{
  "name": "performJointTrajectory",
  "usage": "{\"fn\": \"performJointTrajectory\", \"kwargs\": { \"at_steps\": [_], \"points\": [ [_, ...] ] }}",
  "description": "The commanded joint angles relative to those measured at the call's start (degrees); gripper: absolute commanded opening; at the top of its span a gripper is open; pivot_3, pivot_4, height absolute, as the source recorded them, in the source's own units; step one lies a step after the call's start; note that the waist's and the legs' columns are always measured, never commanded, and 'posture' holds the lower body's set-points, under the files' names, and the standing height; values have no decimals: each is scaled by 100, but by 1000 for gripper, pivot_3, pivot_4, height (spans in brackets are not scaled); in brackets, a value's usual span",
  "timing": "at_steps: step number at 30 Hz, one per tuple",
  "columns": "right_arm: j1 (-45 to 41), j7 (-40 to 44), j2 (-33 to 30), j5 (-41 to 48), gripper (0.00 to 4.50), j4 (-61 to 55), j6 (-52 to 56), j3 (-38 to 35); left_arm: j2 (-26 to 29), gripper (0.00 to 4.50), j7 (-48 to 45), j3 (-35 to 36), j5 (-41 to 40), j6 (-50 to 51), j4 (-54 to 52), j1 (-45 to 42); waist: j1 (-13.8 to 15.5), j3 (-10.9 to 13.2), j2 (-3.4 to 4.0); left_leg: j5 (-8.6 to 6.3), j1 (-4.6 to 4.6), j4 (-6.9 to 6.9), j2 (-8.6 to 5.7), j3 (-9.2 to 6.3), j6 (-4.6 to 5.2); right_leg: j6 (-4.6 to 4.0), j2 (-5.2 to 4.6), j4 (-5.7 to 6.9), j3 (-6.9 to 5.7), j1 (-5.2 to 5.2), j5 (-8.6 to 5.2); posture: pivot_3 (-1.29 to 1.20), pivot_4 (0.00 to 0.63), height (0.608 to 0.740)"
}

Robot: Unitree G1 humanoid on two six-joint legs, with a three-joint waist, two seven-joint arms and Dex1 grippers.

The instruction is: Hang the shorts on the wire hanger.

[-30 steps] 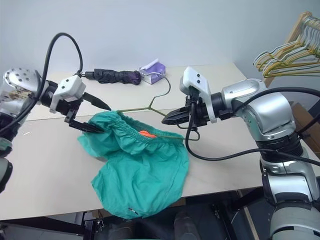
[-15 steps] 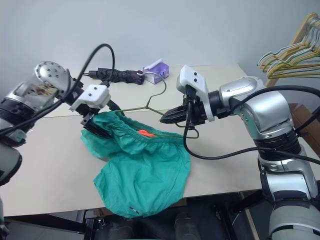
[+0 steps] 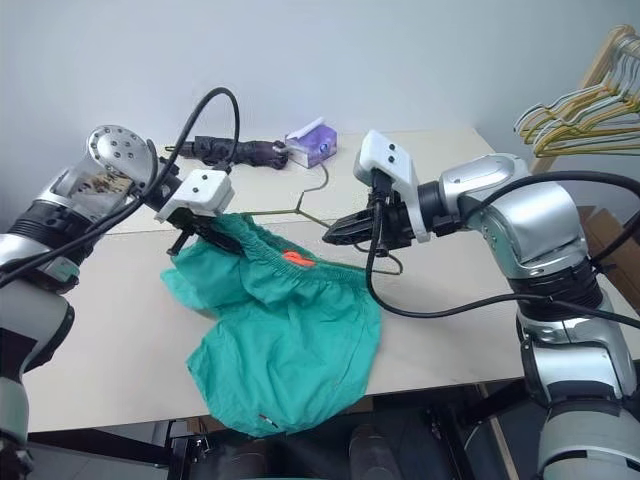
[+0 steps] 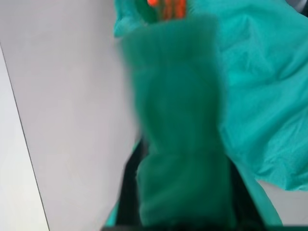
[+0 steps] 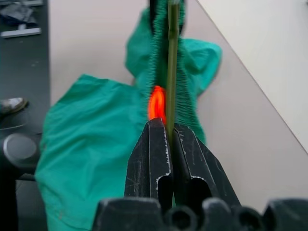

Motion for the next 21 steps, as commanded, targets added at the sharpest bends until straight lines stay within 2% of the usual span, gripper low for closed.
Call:
{"fn": "performJointTrajectory", "kwargs": {
  "at_steps": [1,6,9,13,20,21],
  "points": [
    [-200,136,46,149,0,-247,-88,-95,149,52,-16,32,-171,165,-68,-98,-12,0,0,0,-1,0,0,0,0,0,1,0,0,-2,0,-117,3,740],
    [-46,99,88,-51,0,-317,-595,-126,213,49,-16,40,-236,173,-76,-86,-17,0,0,0,0,0,0,0,0,0,0,1,1,-2,0,-120,9,740],
    [-25,46,67,-128,800,-312,-610,-108,238,49,-16,48,-260,165,-57,-52,-14,0,0,0,0,0,0,1,0,0,0,2,1,-2,0,-120,9,740],
    [-57,-88,-58,-175,2086,-192,-556,-330,249,49,-16,82,-244,166,100,-21,-20,0,0,0,0,0,0,1,0,0,0,2,1,-2,0,-136,16,740],
    [265,-716,-740,85,4317,13,-376,-2022,288,49,-16,267,-212,127,337,127,9,4,-2,0,-6,0,0,0,0,0,-1,-3,-1,-2,0,-155,41,740],
    [338,-776,-773,146,4464,-5,-347,-2177,305,49,-16,282,-227,135,315,143,6,4,-2,0,-6,0,-1,2,0,0,-2,-3,-1,-2,-1,-157,46,740]
  ]
}}
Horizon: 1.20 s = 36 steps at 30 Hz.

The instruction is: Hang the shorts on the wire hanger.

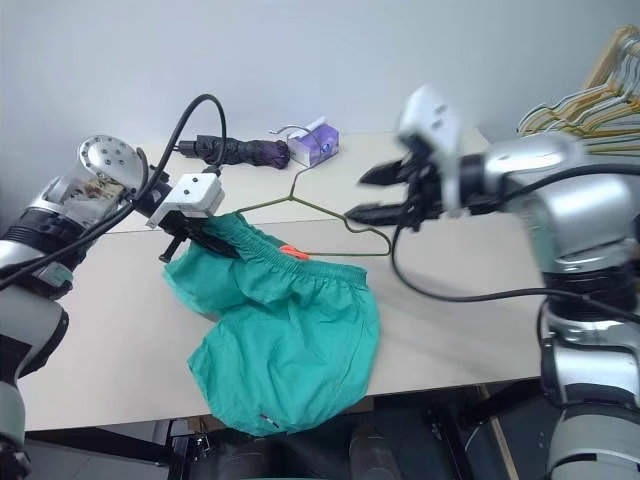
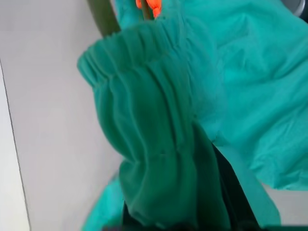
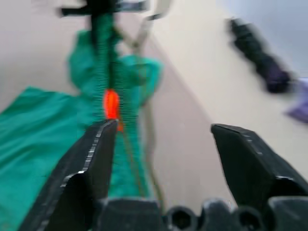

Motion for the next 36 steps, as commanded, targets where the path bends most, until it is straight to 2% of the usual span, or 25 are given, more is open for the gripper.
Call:
{"fn": "performJointTrajectory", "kwargs": {
  "at_steps": [1,4,7,9,16,22,29,32,36],
  "points": [
    [421,-208,-193,319,4464,-86,86,-1011,117,49,-16,267,-93,20,-92,-51,-3,2,-4,0,0,0,1,0,0,0,0,0,0,0,0,-155,51,740],
    [1787,-183,-235,486,4464,-477,-80,-1762,163,49,-16,340,-137,18,-129,-7,18,4,-9,-1,1,-1,2,-3,1,-1,2,-2,-5,6,-1,-153,58,740],
    [2822,-263,59,651,4464,-830,-214,-1861,179,49,-16,400,-151,31,-141,6,-4,8,-7,-2,6,0,-1,4,4,-1,0,0,4,8,-2,-151,63,740],
    [3168,-453,367,709,4464,-948,-231,-1693,188,49,-16,423,-156,44,-161,9,-51,13,0,-2,17,2,0,10,4,-2,2,8,15,9,-1,-149,65,740],
    [3357,-1131,1801,609,4464,-747,-274,-587,207,49,-16,452,-214,131,-278,-11,-169,21,8,-2,38,-3,8,7,5,-6,16,8,21,21,0,-136,69,740],
    [3304,-1286,2280,361,4464,-187,-595,24,203,49,-16,476,-256,194,-391,4,-88,41,-2,-2,20,-3,1,1,6,0,6,2,12,16,-3,-120,69,740],
    [3151,-1264,2486,280,4464,60,-667,518,167,49,-16,510,-257,191,-377,28,-11,42,-2,-2,25,-2,2,1,6,0,8,5,12,16,-3,-123,68,740],
    [3076,-1500,2727,277,3908,147,-664,491,140,49,-16,544,-235,164,-366,78,-11,42,-2,-2,25,-2,3,0,6,0,10,5,11,17,-3,-121,67,740],
    [3101,-1641,2764,280,2522,186,-687,339,162,49,-16,543,-263,176,-421,108,3,42,-2,-2,24,-2,1,1,6,0,8,5,12,17,-3,-118,62,740]
  ]
}}
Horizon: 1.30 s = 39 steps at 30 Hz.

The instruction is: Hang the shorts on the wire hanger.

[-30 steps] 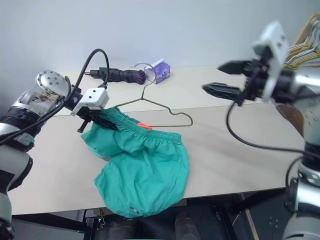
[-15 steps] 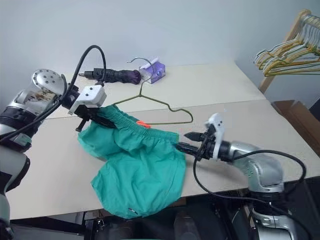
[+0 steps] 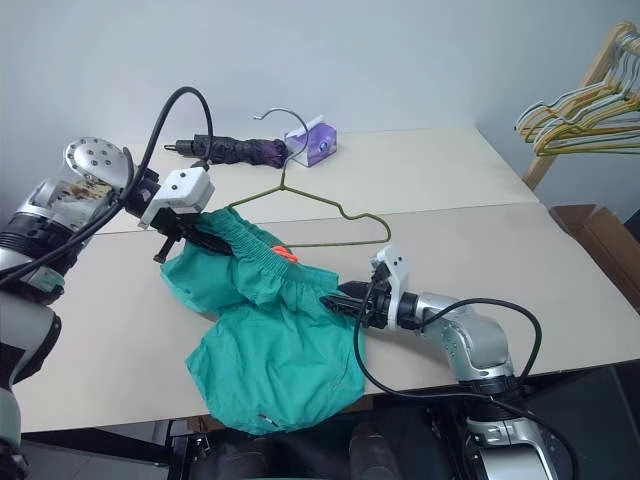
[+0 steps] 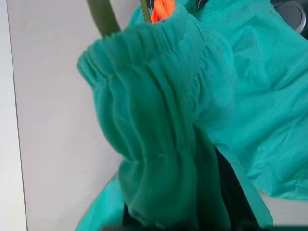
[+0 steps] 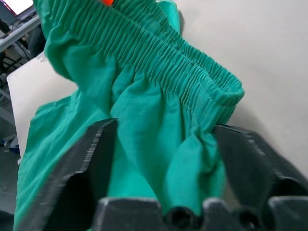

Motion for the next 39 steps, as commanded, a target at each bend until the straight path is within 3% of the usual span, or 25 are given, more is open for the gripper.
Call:
{"fn": "performJointTrajectory", "kwargs": {
  "at_steps": [1,3,5,7,15,24,27,37,39],
  "points": [
    [-121,-65,-48,48,2197,-81,-149,-234,61,49,-16,216,-115,-54,-99,-29,3,0,0,0,0,0,0,0,0,0,0,0,0,0,0,-119,63,740],
    [-53,-50,-93,53,1503,-148,-211,-272,67,49,-16,221,-112,-76,-92,-24,4,0,0,0,-1,0,0,0,0,0,0,0,-1,0,0,-121,57,740],
    [-4,1,-167,80,1565,-194,-222,-319,63,49,-16,224,-104,-104,-75,-27,3,0,0,0,0,0,0,-1,0,0,0,0,-1,0,0,-121,57,740],
    [1,1,-247,136,1922,-210,-152,-394,58,49,-16,229,-107,-122,-61,-26,3,0,0,0,0,0,0,0,0,0,0,0,-1,0,0,-123,54,740],
    [-192,-120,-486,-282,4473,-5,-134,9,60,49,-16,226,-125,-162,-72,10,-10,-1,0,0,2,0,1,1,0,0,1,0,-1,0,0,-122,44,740],
    [-679,-108,-204,-659,4473,774,-67,580,144,49,-16,209,-185,-137,-215,97,-8,-1,-1,0,1,1,0,0,0,-1,0,0,0,0,0,-109,45,740],
    [-779,-104,-111,-630,3883,893,-37,513,168,49,-16,218,-204,-112,-264,121,-3,-1,-1,0,-2,1,0,-1,0,-1,1,-1,-1,-1,1,-109,45,740],
    [-466,-34,-143,-72,401,361,161,-139,244,49,-16,224,-108,-157,-186,152,-1,-1,-1,0,-1,1,0,-2,0,0,0,1,-2,0,1,-119,44,740],
    [-360,-112,-193,43,36,247,187,-381,275,49,-16,195,-92,-201,-107,145,-2,-1,-1,0,-1,1,0,-2,0,0,0,0,-2,0,1,-125,45,740]
  ]
}}
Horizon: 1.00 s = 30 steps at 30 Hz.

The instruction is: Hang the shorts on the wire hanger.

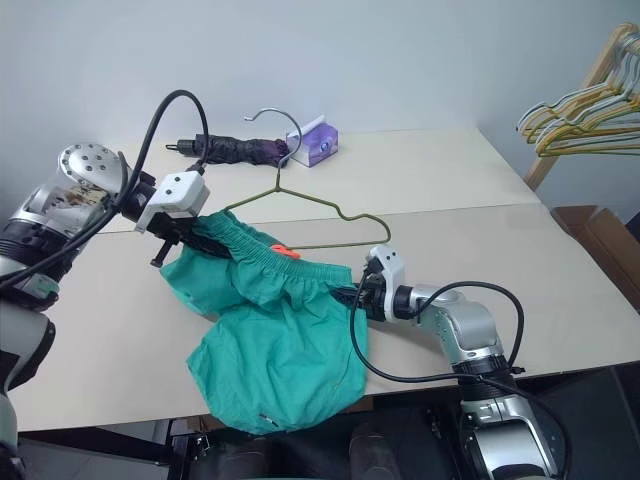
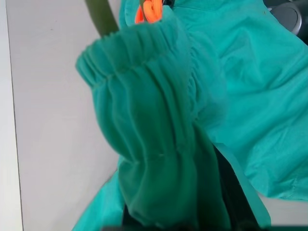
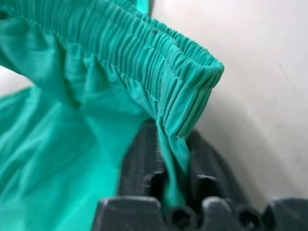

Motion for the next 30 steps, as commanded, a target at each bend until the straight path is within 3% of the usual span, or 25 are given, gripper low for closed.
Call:
{"fn": "performJointTrajectory", "kwargs": {
  "at_steps": [1,9,21,26,30],
  "points": [
    [84,-22,-166,288,36,-423,44,-513,128,49,-17,98,18,-120,101,-29,-1,0,0,0,0,0,0,0,0,0,0,0,0,0,0,-126,45,740],
    [289,-77,-670,404,36,-463,-3,-1050,684,49,-17,-103,-200,-267,-28,115,-22,0,0,0,2,-1,2,1,0,0,1,0,1,0,0,-139,46,740],
    [-65,15,-1086,210,36,309,-206,-968,1667,49,-17,-348,-901,174,-915,439,3,1,0,0,4,0,3,2,0,-1,1,1,1,1,0,-103,56,740],
    [-172,207,-1258,212,36,468,-292,-919,1623,49,-17,-256,-515,119,-724,499,37,1,0,0,4,0,1,3,0,0,-1,-2,0,3,0,-98,55,740],
    [-169,351,-1407,242,36,479,-350,-884,1234,49,-17,155,129,199,-175,461,41,1,0,0,3,0,1,4,0,0,0,-2,0,3,0,-99,57,740]
  ]
}}
